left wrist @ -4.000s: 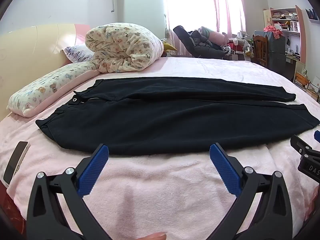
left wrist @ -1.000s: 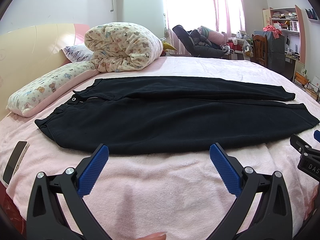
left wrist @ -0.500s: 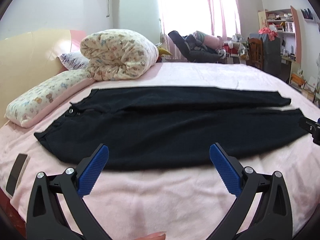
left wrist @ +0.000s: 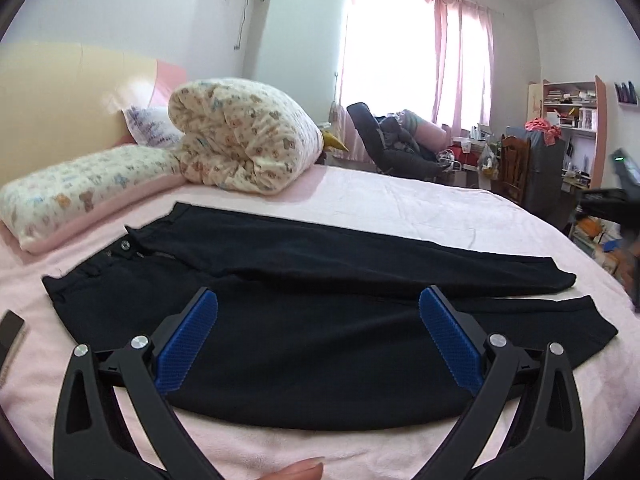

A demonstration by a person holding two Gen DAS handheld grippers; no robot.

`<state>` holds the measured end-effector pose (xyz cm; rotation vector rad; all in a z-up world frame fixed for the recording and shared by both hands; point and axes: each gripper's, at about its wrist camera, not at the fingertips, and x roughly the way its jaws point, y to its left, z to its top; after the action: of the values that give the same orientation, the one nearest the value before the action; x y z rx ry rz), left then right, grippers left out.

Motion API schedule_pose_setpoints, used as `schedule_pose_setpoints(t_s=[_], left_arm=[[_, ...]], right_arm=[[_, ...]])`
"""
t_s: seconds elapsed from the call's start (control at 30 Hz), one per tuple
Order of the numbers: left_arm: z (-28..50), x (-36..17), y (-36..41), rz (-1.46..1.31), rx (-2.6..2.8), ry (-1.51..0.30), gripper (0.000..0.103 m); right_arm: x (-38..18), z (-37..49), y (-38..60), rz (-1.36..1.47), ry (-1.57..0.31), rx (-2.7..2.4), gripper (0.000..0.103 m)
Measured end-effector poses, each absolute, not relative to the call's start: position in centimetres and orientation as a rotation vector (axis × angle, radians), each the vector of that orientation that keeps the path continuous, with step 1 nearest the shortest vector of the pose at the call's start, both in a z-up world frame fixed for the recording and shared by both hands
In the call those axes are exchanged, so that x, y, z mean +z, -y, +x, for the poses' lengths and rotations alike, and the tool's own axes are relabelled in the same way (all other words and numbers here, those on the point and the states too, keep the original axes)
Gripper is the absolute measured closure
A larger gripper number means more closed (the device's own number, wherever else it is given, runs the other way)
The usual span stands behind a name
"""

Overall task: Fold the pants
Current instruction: 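Lower the right gripper onto the trouser leg hems and close on them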

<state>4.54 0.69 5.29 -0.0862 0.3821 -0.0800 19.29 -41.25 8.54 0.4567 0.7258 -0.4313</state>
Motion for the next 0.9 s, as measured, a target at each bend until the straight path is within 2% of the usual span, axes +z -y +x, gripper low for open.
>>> schedule_pose_setpoints(t_s=[0.2,0.27,0.37,0.73,0.9], left_arm=[[5.7,4.5,-2.4,-0.097,-0.087,-0.437,0.002],[5.9,4.3,-2.6,-0.078,-0.081,-0.440,0.002],[6.2,3.9,-2.6,-0.042,-0.076,-0.458,0.002],[8.1,1.3,-2.8,-0.029,-0.121,-0.598,0.002],[8.2,0.9,-2.7,-0.030,-0.128,-0.613,0.002]], right_arm=[[5.6,27.9,44.5,0.574,-0.765,-0.549,0.003],[4.3,30.0,45.1,0.615,-0.769,-0.584,0.021],[2.1,32.9,45.8,0.646,-0.804,-0.638,0.032],[-0.6,39.6,45.4,0.475,-0.826,-0.885,0.031],[-3.0,41.4,46.0,0.427,-0.914,-0.943,0.032]])
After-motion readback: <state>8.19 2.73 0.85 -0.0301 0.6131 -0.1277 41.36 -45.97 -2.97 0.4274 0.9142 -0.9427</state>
